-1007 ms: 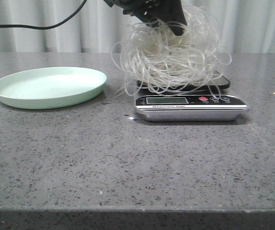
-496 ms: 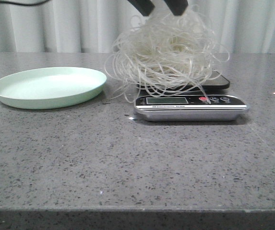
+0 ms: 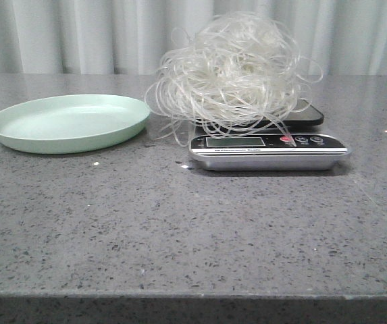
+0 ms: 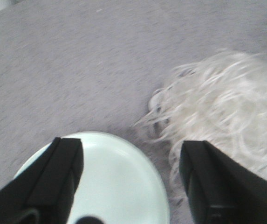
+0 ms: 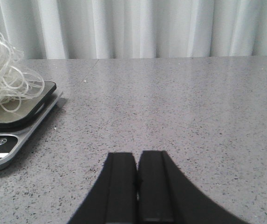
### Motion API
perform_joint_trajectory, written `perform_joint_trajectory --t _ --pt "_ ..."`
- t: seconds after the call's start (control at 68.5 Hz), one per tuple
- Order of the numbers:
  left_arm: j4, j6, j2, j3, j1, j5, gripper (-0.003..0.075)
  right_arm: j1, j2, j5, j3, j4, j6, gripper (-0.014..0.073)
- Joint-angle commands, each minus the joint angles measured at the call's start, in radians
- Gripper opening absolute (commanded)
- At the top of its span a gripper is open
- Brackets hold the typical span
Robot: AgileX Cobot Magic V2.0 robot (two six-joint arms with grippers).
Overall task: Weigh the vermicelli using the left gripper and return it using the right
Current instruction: 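Open the left gripper and withdraw it from the scale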
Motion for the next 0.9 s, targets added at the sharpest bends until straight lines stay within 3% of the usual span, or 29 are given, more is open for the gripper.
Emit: perform_joint_trajectory --t 0.0,0.292,0.598,0.89 --pt "-0.012 -0.013 -0.133 0.087 0.039 -0.138 0.0446 -0.002 -0.017 -0.079 -0.008 -0.009 -0.007 0.0151" --pt "0.020 -0.013 -0.420 0.426 0.127 -0.403 0.0312 -0.002 -0.017 -0.079 -0.008 -0.009 -0.007 0.0151" --pt "0.032 -0.013 -0.639 0.710 0.232 -0.536 0.0162 -0.002 -0.017 -0.079 -0.008 -0.009 -0.007 0.0151" --pt "0.032 -0.013 -0.818 0.949 0.272 -0.716 0.0143 -0.002 -0.017 -0.103 -0.009 -0.009 -0.007 0.0151"
